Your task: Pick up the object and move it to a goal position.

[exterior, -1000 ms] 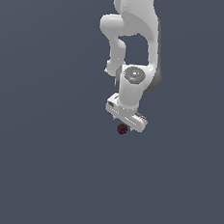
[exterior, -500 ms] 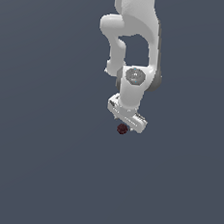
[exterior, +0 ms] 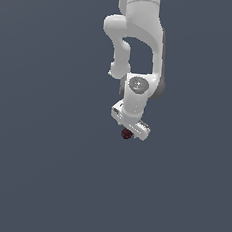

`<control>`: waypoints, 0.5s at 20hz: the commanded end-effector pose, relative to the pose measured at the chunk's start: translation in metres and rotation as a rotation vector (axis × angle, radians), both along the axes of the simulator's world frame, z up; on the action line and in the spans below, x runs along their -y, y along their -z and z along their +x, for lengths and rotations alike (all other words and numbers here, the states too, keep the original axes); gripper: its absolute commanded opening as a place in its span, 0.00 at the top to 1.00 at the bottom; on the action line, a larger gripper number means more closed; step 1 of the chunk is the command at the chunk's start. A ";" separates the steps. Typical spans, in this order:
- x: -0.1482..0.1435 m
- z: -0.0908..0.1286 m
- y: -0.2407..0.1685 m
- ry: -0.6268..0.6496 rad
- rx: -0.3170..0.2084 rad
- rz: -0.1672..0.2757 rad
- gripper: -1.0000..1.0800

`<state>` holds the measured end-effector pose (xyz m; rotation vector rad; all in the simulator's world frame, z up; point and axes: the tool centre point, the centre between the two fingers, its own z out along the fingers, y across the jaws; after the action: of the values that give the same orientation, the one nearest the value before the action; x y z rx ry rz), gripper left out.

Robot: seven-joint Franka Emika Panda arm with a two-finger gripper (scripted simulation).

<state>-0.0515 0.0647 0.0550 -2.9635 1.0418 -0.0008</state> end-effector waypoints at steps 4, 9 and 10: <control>0.000 -0.001 0.022 0.002 -0.001 0.000 0.04; 0.000 0.000 0.027 0.002 -0.001 0.000 1.00; 0.000 0.000 0.027 0.002 -0.001 0.000 1.00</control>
<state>-0.0516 0.0651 0.0291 -2.9628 1.0443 0.0002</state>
